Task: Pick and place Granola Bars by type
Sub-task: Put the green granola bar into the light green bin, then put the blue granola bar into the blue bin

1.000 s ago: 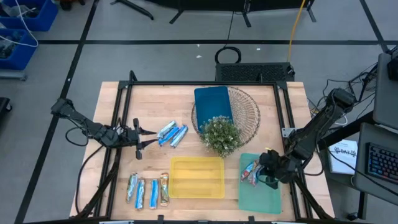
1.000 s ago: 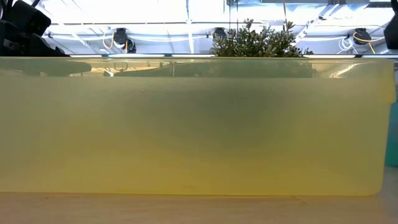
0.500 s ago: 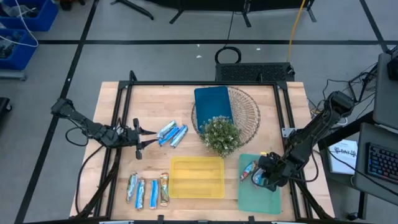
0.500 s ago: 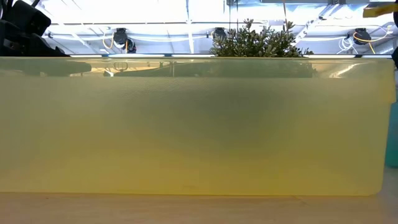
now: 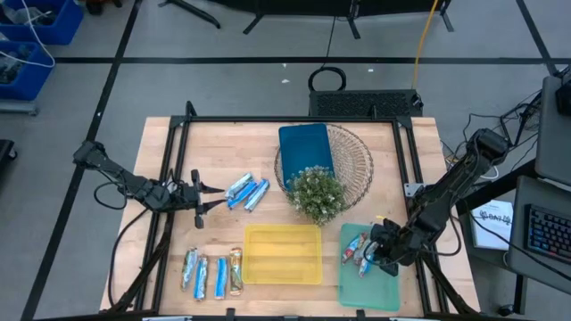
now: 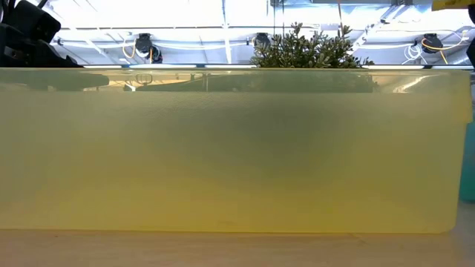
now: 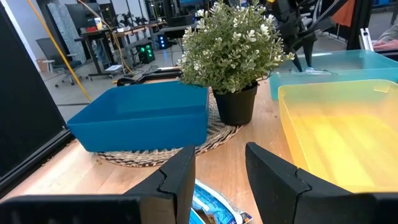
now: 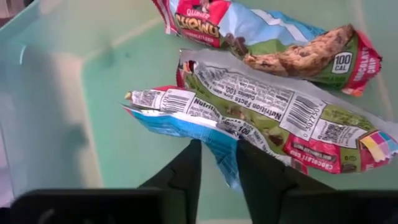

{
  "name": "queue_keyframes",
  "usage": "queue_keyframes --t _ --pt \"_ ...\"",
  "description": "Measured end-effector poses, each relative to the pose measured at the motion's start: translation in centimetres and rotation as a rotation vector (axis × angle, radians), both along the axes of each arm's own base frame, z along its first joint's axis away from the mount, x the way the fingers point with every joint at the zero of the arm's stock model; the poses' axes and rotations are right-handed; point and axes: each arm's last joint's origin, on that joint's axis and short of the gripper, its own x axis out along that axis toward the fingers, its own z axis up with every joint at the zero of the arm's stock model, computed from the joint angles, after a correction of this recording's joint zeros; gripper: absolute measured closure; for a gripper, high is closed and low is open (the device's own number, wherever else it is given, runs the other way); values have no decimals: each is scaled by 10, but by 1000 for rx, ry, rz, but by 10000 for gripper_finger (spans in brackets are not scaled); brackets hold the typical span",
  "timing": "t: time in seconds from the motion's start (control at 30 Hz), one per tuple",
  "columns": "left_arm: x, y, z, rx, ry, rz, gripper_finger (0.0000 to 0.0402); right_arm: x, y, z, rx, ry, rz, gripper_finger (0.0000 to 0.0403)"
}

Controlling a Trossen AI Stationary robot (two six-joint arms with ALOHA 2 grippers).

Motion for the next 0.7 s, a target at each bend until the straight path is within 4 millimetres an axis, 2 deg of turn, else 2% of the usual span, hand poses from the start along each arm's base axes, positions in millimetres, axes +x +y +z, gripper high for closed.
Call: queue_keyframes --t 0.17,0.37,0.53,0.7 --pt "0 0 0 0 0 0 256 -1 -1 4 17 -16 11 282" --pt "0 0 0 0 0 0 256 -5 -5 18 69 -77 60 285" --pt "0 0 0 0 0 0 256 -9 -13 33 25 -237 155 293" --pt "0 0 0 0 0 0 256 -13 -24 48 -147 -467 265 293"
